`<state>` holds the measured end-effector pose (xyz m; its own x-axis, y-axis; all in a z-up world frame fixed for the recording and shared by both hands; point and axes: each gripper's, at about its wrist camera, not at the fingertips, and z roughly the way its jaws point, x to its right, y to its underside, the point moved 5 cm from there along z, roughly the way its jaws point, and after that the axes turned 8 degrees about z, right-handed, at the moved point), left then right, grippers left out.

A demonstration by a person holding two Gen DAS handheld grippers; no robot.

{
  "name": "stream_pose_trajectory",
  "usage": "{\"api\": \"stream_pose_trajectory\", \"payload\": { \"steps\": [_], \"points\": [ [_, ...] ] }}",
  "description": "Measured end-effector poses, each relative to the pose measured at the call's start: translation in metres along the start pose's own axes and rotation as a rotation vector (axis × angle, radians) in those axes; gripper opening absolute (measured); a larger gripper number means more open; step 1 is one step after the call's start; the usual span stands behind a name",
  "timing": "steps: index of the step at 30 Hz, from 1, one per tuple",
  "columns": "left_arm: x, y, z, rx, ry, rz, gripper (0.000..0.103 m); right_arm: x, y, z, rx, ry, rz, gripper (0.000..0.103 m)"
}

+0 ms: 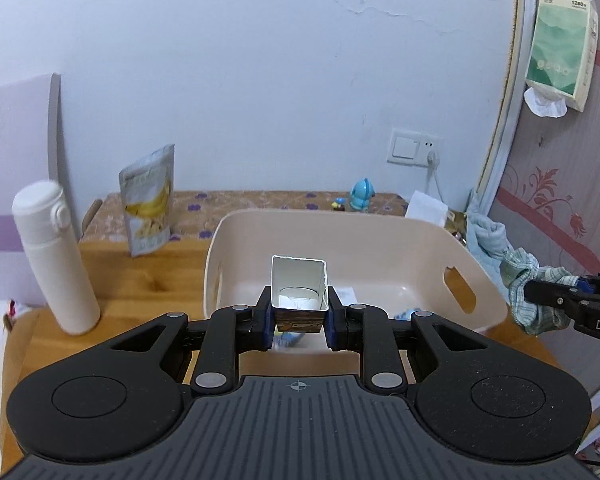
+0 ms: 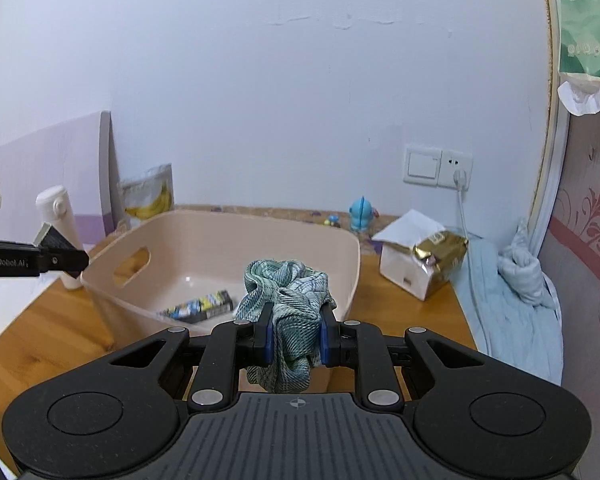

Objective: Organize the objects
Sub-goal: 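Lift the small box and green cloth over the basket with both tools, then open both tools to drop the small box and cloth into the basket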

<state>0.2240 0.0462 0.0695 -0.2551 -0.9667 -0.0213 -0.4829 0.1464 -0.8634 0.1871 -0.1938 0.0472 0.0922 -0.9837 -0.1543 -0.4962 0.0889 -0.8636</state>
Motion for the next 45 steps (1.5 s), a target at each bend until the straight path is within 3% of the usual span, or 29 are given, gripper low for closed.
{"api": "stream_pose_trajectory", "payload": {
  "steps": [8,21,35,40,42,45],
  "points": [
    [0.01,-0.021,0.038,-0.018,-0.002,0.051,0.024,0.006,-0.02,0.027,0.003,-0.037,0.025,0.02],
    [0.022,-0.007,0.123,-0.173,-0.015,0.096,0.024,0.004,-0.026,0.087,-0.063,-0.057,-0.005,0.02],
    [0.029,0.018,0.153,-0.311,0.018,0.115,0.024,-0.002,0.001,0.131,-0.238,-0.061,-0.053,0.025],
    [0.026,0.022,0.156,-0.336,0.022,0.105,0.024,-0.005,0.004,0.132,-0.248,-0.051,-0.076,0.031],
    [0.024,0.022,0.156,-0.332,0.018,0.094,0.028,-0.005,0.004,0.13,-0.248,-0.05,-0.074,0.041],
    [0.022,0.02,0.151,-0.296,-0.02,0.104,0.051,-0.005,0.003,0.126,-0.237,-0.036,-0.071,0.055]
  ]
}}
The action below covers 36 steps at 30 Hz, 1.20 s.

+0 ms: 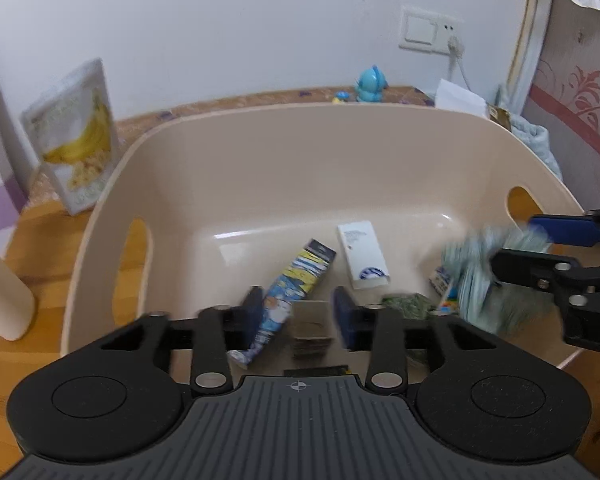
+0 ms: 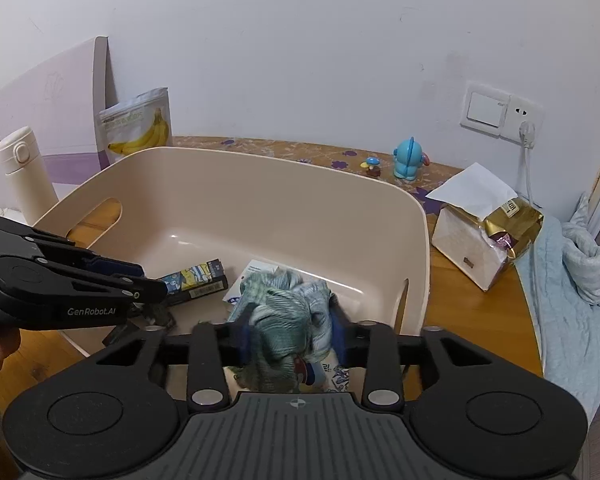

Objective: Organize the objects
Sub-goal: 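Open both tools to drop the small box and cloth into the basket, then move both tools down toward the wooden figure toy and round tin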

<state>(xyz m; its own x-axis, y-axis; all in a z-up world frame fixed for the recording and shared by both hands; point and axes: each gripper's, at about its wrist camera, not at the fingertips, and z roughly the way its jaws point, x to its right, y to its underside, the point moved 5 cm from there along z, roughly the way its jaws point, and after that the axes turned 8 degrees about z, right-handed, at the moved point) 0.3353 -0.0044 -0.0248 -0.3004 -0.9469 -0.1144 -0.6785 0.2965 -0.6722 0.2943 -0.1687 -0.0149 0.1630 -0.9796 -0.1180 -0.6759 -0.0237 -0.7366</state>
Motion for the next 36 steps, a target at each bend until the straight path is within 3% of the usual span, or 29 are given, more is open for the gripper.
{"api": "stream_pose_trajectory", "payload": {
  "steps": [2,5,8,10,22,36],
  "points": [
    [-0.001,0.0,-0.005,0.021,-0.023,-0.002,0.062,0.0,-0.001,-0.005,0.013,-0.001,0.006,0.059],
    [-0.004,-0.002,-0.015,0.05,-0.022,-0.033,0.076,0.002,-0.005,-0.014,0.042,0.008,0.025,0.076],
    [-0.006,-0.004,-0.026,0.085,-0.026,-0.056,0.083,0.004,-0.009,-0.024,0.063,-0.004,0.05,0.086],
    [-0.007,-0.004,-0.035,0.104,-0.035,-0.06,0.085,0.004,-0.01,-0.031,0.078,-0.011,0.06,0.099],
    [-0.005,0.005,-0.082,0.172,-0.085,-0.069,0.088,0.003,-0.003,-0.071,0.127,-0.009,0.055,0.103],
    [0.001,0.039,-0.121,0.201,-0.097,-0.081,0.088,-0.003,0.025,-0.1,0.138,0.016,0.0,0.103]
  ]
}}
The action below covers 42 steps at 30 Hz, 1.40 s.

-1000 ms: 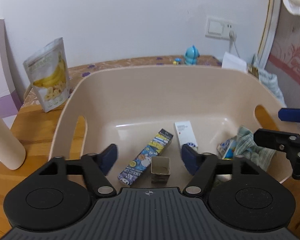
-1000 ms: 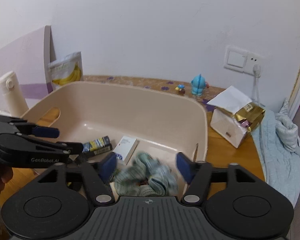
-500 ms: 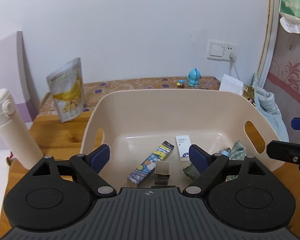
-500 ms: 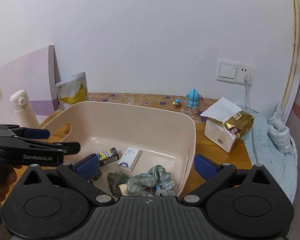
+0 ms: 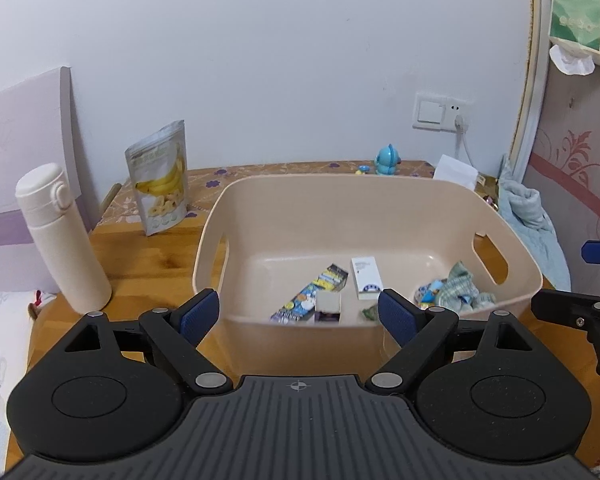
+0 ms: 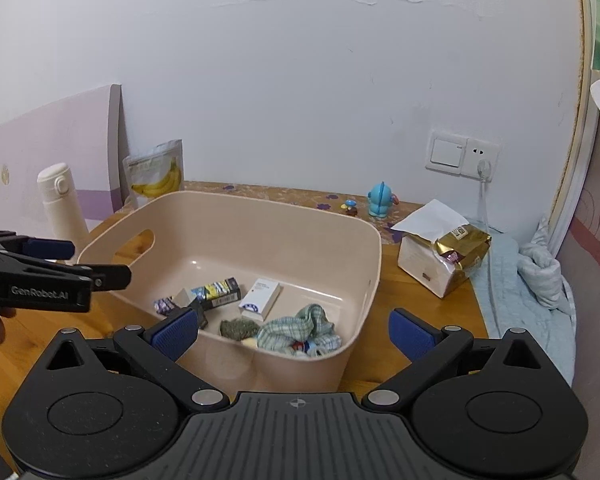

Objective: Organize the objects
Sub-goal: 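Move both tools down toward the wooden figure toy and round tin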

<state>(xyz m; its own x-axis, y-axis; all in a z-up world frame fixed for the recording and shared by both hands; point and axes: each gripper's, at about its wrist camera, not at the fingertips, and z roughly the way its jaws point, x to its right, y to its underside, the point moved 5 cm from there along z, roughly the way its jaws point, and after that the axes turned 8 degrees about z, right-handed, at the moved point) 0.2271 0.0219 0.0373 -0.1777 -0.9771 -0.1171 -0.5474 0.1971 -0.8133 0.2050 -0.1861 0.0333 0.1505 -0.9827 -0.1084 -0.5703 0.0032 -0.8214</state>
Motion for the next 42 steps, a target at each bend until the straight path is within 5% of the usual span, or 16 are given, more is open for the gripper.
{"api": "stream_pose_trajectory", "payload": {
  "steps": [14,42],
  "points": [
    [0.018,0.048,-0.008,-0.07,-0.005,0.008,0.088,0.009,0.05,0.001,-0.094,-0.02,0.046,0.103],
    [0.063,0.104,0.036,-0.234,0.127,-0.001,0.088,0.018,0.114,0.043,-0.243,0.036,-0.008,0.103]
  ]
}}
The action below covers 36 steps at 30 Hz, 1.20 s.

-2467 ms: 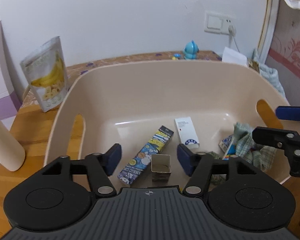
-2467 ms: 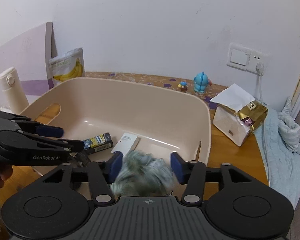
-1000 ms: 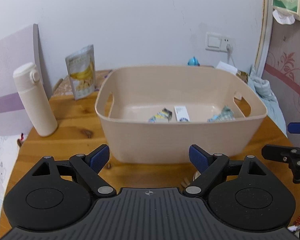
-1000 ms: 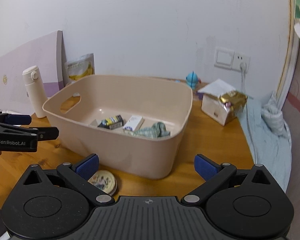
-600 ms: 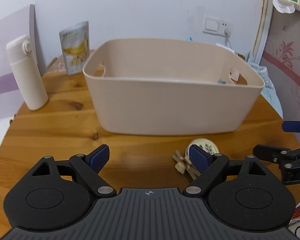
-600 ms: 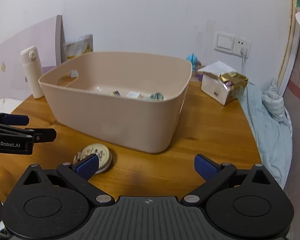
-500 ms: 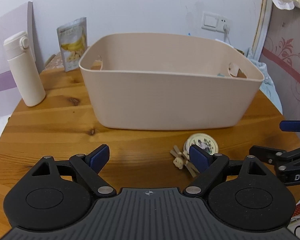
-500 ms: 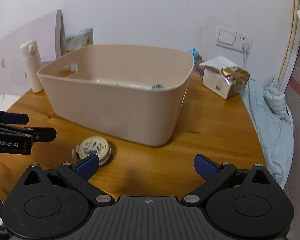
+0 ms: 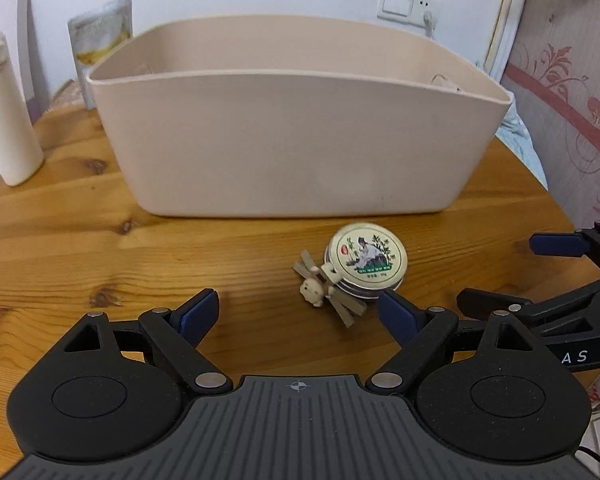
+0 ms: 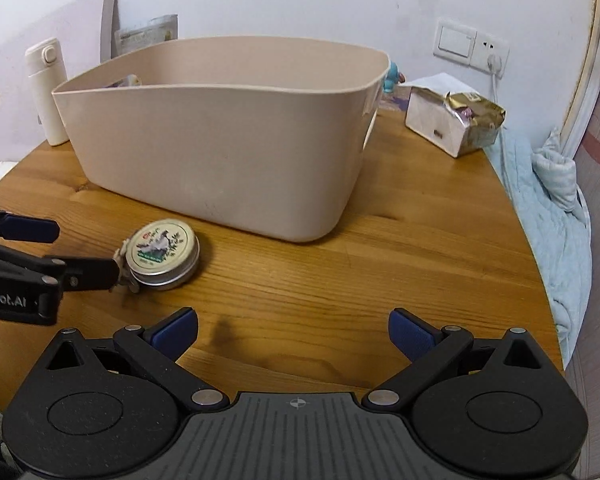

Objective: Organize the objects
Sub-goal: 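Move both tools down toward the wooden figure toy and round tin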

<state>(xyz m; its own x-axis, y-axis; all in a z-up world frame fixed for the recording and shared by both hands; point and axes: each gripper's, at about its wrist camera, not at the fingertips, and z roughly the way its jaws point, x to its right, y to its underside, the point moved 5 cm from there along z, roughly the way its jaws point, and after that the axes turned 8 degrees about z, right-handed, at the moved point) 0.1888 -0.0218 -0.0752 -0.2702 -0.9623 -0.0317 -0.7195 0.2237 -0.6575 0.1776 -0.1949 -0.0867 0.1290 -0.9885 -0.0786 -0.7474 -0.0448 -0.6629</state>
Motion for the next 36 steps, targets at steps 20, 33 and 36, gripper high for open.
{"api": "stream_pose_trajectory", "payload": {
  "steps": [20,33,36],
  "points": [
    [-0.017,-0.002,0.02,-0.023,-0.067,0.032,0.089,-0.02,0.0,0.025,-0.047,-0.039,-0.028,0.103],
    [-0.049,-0.009,0.025,-0.007,-0.09,0.004,0.089,-0.047,-0.014,0.041,-0.034,-0.051,-0.041,0.103],
    [-0.058,-0.01,0.025,-0.006,-0.08,-0.032,0.089,-0.052,-0.016,0.044,-0.029,-0.053,-0.042,0.103]
  ]
}}
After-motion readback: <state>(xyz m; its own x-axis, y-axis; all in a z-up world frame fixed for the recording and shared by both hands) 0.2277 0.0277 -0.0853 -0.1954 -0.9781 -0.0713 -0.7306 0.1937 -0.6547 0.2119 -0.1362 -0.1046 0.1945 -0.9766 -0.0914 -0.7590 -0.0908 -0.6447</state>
